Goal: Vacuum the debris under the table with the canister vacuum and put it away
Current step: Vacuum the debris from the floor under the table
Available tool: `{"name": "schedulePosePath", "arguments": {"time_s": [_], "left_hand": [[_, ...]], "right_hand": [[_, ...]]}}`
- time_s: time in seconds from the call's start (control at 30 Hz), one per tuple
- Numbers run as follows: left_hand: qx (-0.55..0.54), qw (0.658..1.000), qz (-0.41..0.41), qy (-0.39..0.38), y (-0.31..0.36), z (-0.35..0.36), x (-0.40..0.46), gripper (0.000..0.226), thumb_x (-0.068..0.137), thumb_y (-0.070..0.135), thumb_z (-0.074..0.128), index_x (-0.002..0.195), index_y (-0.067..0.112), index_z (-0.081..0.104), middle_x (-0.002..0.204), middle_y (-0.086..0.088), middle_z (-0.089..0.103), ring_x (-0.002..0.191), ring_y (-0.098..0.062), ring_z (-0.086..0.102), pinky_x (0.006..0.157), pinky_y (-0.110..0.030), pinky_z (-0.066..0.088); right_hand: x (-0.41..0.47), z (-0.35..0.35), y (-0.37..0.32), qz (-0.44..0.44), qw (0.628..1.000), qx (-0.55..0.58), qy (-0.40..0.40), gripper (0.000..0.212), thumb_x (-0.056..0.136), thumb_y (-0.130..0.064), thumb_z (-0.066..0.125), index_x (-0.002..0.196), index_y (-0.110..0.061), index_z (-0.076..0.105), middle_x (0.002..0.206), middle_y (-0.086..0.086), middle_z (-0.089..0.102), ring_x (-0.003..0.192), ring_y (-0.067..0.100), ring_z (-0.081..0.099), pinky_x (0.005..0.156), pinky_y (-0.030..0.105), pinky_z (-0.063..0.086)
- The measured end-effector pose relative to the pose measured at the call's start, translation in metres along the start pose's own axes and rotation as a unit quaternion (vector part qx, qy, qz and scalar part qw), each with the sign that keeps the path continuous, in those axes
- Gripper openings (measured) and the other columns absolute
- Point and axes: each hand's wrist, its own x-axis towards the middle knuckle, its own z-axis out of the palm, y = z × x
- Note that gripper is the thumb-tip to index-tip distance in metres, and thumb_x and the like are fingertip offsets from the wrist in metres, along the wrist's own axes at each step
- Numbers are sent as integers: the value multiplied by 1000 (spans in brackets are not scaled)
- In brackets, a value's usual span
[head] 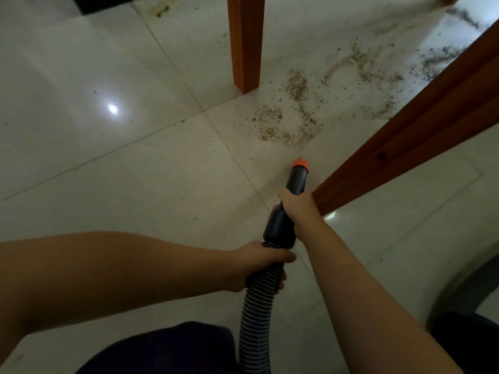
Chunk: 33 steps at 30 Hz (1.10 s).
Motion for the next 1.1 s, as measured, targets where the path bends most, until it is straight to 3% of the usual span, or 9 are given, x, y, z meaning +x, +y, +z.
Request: {"name": "schedulePosePath", "arguments": {"time_s": [0.17, 0.37, 0.63, 0.73, 0.93, 1.03, 1.1], "left_hand": [[-9, 1000, -13, -7, -14, -2, -18, 18, 87, 20, 67, 85, 5, 56, 61, -8, 61, 53, -20, 61, 61, -34, 54], [-45, 997, 32, 50, 9, -13, -3, 18, 87, 19, 66, 87, 4, 56, 63, -10, 60, 54, -21, 60, 60, -35, 54], [-26, 999, 35, 3, 66, 3, 30, 20, 86, 20, 68, 90, 6, 55, 66, -10, 58, 52, -19, 58, 54, -32, 53], [-63, 997, 41, 10, 68, -1, 34, 19, 86, 19, 68, 91, 6, 55, 66, -10, 58, 52, -20, 58, 55, -32, 53], [-150, 988, 34, 29, 62, -2, 16, 18, 86, 15, 67, 90, 4, 55, 61, -10, 57, 46, -20, 56, 51, -29, 52], [-164, 984, 46, 44, 67, -3, 15, 17, 86, 14, 66, 92, 3, 55, 63, -10, 56, 46, -20, 57, 52, -30, 52], [-164, 984, 52, 51, 70, -3, 17, 18, 86, 14, 66, 94, 3, 55, 63, -11, 57, 47, -20, 57, 53, -30, 52]], "right_hand": [[-22, 4, 8, 24, 999, 19, -14, 47, 89, -22, 58, 130, -5, 43, 122, 17, 59, 107, 38, 59, 92, 48, 51], [-10, 20, -31, 14, 999, 5, -52, 48, 89, -22, 62, 131, -8, 44, 122, 18, 58, 109, 37, 60, 95, 54, 50], [34, -24, -63, 21, 999, 6, 48, 49, 94, -23, 55, 137, -7, 39, 125, 18, 53, 108, 38, 56, 83, 46, 46], [43, -17, -70, 10, 1000, -3, 20, 48, 94, -27, 57, 134, -7, 41, 116, 15, 53, 96, 33, 55, 83, 44, 48], [40, 10, -77, 10, 995, -56, -82, 39, 89, -26, 61, 121, -9, 45, 120, 20, 61, 107, 39, 62, 94, 53, 51], [38, 13, -84, 2, 991, -56, -120, 32, 89, -24, 61, 113, -10, 44, 110, 19, 63, 96, 35, 65, 88, 50, 55], [39, 11, -87, 1, 990, -36, -137, 28, 92, -21, 59, 111, -9, 43, 93, 15, 62, 77, 28, 64, 73, 42, 57]]}}
